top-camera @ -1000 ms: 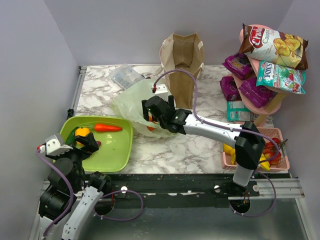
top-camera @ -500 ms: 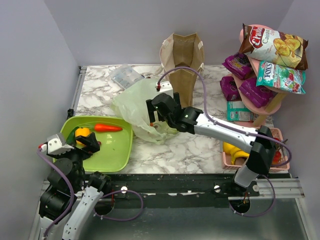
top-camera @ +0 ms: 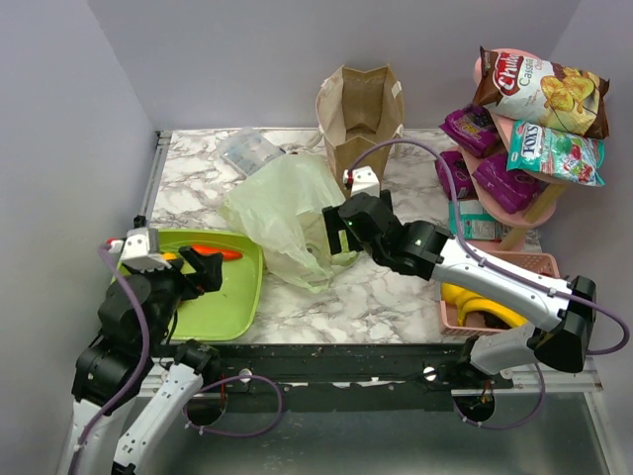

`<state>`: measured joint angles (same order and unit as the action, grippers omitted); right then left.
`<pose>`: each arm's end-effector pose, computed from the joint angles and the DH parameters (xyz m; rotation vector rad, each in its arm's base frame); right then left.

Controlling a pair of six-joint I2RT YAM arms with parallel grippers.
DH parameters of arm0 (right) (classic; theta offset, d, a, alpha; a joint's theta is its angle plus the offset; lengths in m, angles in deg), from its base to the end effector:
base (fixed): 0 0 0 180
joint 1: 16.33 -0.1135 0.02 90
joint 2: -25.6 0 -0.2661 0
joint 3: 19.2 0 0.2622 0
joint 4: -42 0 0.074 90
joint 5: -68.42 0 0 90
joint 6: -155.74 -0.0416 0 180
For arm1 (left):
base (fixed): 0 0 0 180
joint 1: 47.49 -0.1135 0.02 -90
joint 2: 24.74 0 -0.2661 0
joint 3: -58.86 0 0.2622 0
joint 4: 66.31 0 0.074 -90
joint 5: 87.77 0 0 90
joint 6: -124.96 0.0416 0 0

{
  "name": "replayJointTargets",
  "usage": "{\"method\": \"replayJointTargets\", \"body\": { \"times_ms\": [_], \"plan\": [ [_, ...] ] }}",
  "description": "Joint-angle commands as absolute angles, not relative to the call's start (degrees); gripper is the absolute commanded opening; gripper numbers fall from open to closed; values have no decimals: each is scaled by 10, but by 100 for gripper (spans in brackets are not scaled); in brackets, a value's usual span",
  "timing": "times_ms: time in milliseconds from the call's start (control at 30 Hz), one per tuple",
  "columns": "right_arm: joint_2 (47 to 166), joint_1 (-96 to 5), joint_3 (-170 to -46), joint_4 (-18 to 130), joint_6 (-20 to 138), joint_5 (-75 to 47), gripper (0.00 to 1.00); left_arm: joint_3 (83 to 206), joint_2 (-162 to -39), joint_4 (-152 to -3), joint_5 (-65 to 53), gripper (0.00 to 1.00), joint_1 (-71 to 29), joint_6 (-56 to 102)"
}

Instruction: Place the food into the grocery bag and tie it

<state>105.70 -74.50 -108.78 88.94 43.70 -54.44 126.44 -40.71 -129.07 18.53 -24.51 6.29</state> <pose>0.1876 0.2594 0.3526 -0.3591 2.0822 0.1932 0.0403 -0.0044 0.3702 -0.2948 1.7504 -0.4041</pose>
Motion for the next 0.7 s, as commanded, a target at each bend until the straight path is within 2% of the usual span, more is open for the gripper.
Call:
{"method": "replayJointTargets", "body": {
  "times_ms": [0,100,333,433,667],
  "plan": [
    [1050,-748,-1032,919,424,-546,98,1253,-474,-1290,-3,88,-247,21],
    [1046,-748,-1005,896,422,-538,98,1225,-492,-1248,-82,83,-245,-1],
    [1076,-747,-1001,868,422,-509,98,1187,-497,-1195,-147,78,-206,-14],
    [1088,-747,-1004,859,426,-501,97,1168,-502,-1181,-132,76,-168,-24],
    [1126,-741,-1017,843,429,-490,95,1142,-550,-1137,-17,74,-56,-76]
  ]
}}
